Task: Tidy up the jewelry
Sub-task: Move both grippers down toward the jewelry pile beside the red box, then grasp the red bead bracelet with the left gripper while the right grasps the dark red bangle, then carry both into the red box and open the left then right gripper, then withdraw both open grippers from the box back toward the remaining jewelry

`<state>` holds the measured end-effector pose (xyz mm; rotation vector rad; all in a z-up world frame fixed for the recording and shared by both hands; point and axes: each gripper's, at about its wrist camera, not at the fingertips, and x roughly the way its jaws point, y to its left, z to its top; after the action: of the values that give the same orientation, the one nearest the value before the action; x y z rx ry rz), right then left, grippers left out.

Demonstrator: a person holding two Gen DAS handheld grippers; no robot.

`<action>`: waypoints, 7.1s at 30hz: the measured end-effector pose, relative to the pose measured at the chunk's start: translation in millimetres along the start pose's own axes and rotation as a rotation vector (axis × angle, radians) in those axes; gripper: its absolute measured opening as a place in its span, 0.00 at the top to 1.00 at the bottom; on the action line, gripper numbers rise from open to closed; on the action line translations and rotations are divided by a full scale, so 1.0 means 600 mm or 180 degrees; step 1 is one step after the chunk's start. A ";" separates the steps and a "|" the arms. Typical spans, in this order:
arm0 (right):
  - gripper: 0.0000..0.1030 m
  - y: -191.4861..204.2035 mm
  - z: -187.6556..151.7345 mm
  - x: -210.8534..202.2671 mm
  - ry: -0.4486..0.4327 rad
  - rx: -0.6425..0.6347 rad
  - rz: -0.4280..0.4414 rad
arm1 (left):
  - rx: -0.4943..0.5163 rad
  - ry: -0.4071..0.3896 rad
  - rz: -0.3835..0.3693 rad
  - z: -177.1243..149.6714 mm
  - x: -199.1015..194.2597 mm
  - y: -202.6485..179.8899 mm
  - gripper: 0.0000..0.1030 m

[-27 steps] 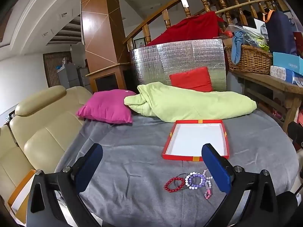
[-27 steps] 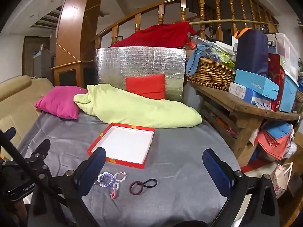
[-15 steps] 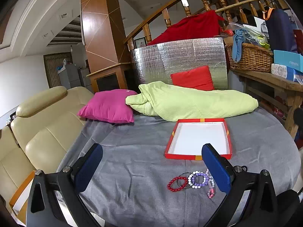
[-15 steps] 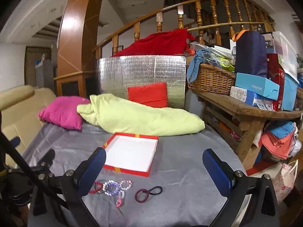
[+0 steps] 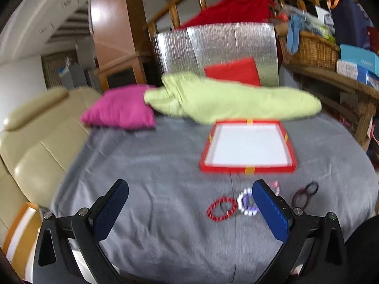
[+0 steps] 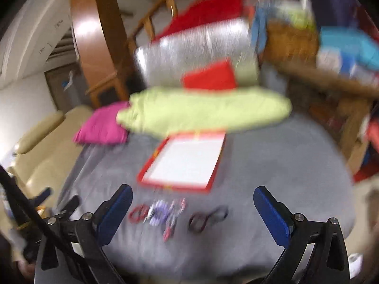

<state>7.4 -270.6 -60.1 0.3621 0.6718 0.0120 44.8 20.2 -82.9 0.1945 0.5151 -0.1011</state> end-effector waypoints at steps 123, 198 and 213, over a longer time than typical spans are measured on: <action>0.90 0.054 0.034 0.461 0.0378 -0.0502 -0.0705 | 0.0216 0.0500 -0.0888 0.062 0.428 -0.056 0.60; 0.51 0.040 0.004 0.383 0.0711 -0.0438 -0.0482 | 0.0442 0.0501 0.0100 0.015 0.318 0.090 0.40; 0.51 0.036 -0.021 0.385 0.0872 -0.0496 -0.0551 | 0.0379 0.0491 0.0311 -0.009 0.300 0.155 0.40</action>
<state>183.1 -216.9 -202.0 0.1516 0.9657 -0.0514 211.4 103.4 -162.1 0.3453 0.6530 -0.0215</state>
